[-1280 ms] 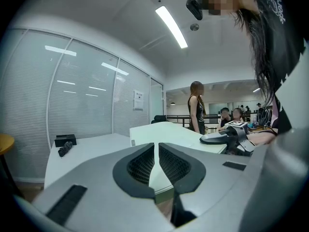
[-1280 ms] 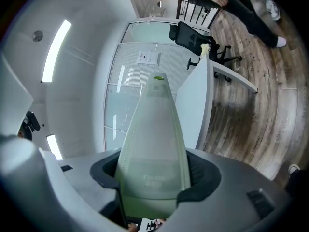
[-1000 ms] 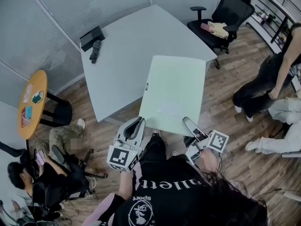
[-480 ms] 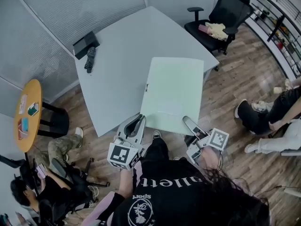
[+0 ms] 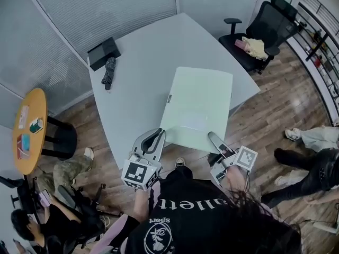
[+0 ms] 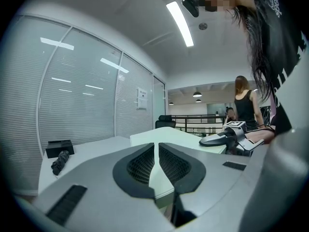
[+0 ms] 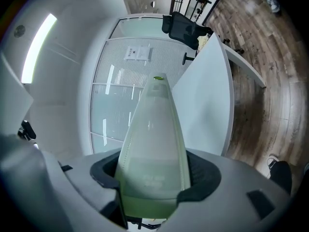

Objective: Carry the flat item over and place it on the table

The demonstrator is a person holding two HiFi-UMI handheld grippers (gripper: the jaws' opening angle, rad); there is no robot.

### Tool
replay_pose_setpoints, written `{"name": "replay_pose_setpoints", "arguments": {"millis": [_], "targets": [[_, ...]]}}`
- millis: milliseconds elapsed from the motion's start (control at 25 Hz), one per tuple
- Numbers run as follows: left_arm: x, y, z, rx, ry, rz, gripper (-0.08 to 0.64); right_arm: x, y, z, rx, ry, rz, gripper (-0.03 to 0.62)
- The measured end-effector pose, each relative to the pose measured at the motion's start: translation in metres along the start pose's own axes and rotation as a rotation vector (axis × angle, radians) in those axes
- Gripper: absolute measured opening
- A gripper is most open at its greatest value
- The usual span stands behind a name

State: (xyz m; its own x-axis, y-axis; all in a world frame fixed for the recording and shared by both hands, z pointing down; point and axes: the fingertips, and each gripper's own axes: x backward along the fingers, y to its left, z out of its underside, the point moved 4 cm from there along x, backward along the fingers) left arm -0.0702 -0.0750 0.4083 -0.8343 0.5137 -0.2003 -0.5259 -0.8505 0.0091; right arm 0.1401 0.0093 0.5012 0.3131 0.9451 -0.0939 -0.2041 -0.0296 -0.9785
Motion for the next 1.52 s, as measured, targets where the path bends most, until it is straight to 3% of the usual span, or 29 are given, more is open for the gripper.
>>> {"name": "replay_pose_setpoints", "arguments": {"millis": [480,960,1520], "targets": [[-0.013,0.085,0.014,0.051,0.005,0.001,0.046,-0.088,0.011,-0.010,0.024,-0.002,0.027,0.301],[-0.021,0.102,0.022,0.086,-0.002,0.011,0.046,-0.127,0.007,-0.031,0.032,0.027,0.069,0.301],[-0.039,0.136,0.020,0.129,-0.003,-0.171,0.046,-0.245,-0.025,-0.142,0.029,0.134,0.080,0.301]]}}
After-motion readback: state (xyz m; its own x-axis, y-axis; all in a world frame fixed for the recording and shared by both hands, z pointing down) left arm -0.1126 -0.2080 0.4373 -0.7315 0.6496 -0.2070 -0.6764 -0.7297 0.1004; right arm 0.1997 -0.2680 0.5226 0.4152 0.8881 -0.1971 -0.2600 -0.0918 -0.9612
